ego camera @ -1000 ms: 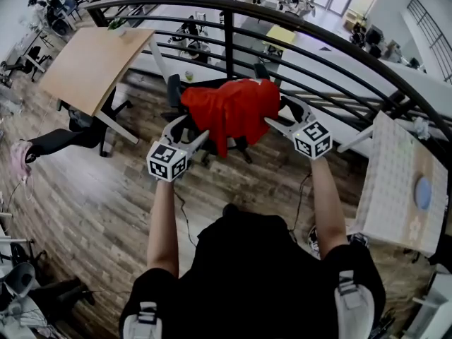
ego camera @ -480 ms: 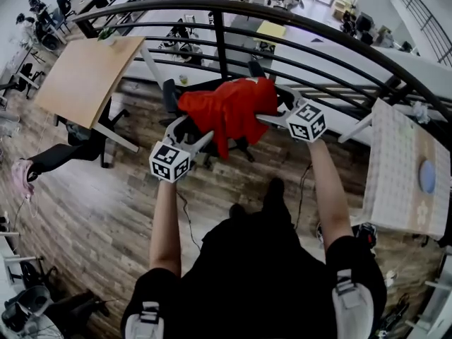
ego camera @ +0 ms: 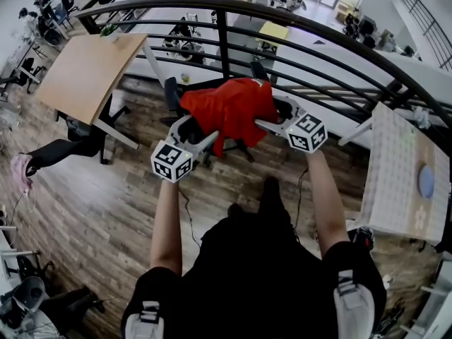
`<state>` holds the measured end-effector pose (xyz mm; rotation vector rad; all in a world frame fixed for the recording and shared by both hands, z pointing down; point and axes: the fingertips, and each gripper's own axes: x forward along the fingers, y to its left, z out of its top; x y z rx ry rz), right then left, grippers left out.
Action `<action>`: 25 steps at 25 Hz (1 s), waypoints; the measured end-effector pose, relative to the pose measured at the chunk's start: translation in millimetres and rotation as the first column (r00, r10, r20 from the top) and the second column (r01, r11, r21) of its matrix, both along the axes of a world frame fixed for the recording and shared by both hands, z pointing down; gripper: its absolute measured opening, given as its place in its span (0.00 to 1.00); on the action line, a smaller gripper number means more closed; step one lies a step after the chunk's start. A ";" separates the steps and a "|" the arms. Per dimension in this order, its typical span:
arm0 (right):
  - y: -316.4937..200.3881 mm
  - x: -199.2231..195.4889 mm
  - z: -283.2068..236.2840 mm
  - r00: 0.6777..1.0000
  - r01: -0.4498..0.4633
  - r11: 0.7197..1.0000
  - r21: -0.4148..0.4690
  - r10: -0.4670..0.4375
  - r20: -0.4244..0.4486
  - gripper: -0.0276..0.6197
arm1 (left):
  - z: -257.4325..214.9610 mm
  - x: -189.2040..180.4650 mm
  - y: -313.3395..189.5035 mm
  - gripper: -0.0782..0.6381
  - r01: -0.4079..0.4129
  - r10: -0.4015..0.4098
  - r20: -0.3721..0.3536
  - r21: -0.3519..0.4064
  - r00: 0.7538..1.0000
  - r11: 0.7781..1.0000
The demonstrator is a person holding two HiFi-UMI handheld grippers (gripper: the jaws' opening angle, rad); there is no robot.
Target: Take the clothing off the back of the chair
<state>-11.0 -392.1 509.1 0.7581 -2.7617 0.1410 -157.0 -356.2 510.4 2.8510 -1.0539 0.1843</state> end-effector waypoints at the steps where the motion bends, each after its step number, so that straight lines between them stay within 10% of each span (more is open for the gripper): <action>1: 1.5 -2.7 -0.1 1.000 0.006 1.000 -0.001 -0.006 0.005 0.57 | 0.5 -0.7 0.1 0.56 0.000 0.000 0.001 0.000 1.000 1.000; 25: 27.2 -64.9 -5.0 0.985 0.170 0.985 -0.018 -0.170 0.017 0.36 | -7.2 37.0 -0.7 0.56 -0.113 0.113 0.059 -0.002 0.992 0.994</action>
